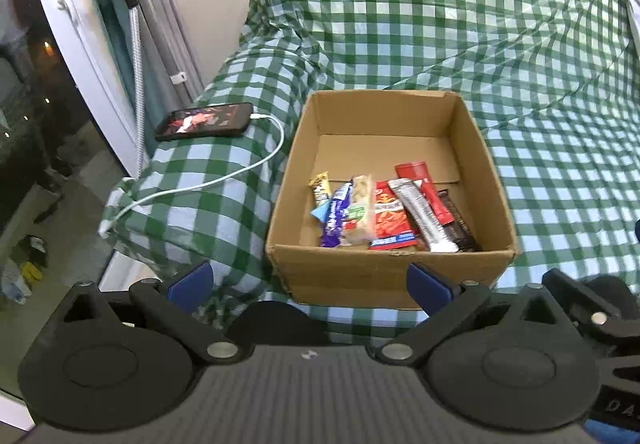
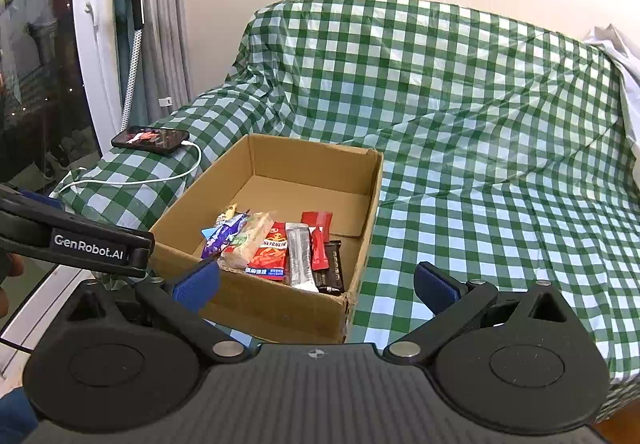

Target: Organize snacks

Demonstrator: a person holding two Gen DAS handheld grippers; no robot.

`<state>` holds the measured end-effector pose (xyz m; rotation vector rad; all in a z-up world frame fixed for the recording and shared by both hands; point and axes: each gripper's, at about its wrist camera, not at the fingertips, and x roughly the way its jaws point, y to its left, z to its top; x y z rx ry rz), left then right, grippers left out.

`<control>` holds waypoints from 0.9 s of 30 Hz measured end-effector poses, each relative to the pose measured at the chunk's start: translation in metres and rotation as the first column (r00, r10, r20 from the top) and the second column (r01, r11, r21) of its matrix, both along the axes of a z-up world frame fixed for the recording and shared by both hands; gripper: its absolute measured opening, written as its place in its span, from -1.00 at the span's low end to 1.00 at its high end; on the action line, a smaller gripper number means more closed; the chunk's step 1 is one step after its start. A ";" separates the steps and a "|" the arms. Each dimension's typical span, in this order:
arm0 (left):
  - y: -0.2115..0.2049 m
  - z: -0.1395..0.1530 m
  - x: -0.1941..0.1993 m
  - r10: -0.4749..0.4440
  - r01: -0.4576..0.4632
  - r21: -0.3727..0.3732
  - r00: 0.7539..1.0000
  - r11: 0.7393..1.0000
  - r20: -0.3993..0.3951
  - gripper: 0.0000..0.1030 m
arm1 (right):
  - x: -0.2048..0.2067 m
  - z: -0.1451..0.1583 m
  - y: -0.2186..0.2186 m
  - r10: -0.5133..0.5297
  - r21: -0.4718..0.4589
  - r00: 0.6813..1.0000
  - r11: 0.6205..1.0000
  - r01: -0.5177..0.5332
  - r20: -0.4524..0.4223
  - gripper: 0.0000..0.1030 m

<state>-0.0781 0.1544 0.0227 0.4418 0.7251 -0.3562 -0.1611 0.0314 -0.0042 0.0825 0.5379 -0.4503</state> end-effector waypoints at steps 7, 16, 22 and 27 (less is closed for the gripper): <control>0.001 0.000 -0.004 -0.014 0.014 -0.006 1.000 1.000 -0.018 1.00 | -0.003 -0.001 0.003 -0.010 0.005 1.000 1.000 0.010 0.002 0.99; 0.001 0.001 -0.007 -0.024 0.024 -0.003 1.000 1.000 -0.020 0.99 | -0.007 -0.001 0.002 -0.009 0.002 1.000 1.000 0.009 0.007 0.99; 0.000 0.001 -0.008 -0.028 0.028 -0.002 0.999 1.000 -0.019 0.99 | -0.007 -0.001 0.002 -0.011 0.004 1.000 1.000 0.011 0.007 0.99; 0.000 0.001 -0.008 -0.028 0.028 0.000 0.999 1.000 -0.019 0.99 | -0.008 -0.001 0.002 -0.009 0.003 1.000 1.000 0.009 0.007 0.99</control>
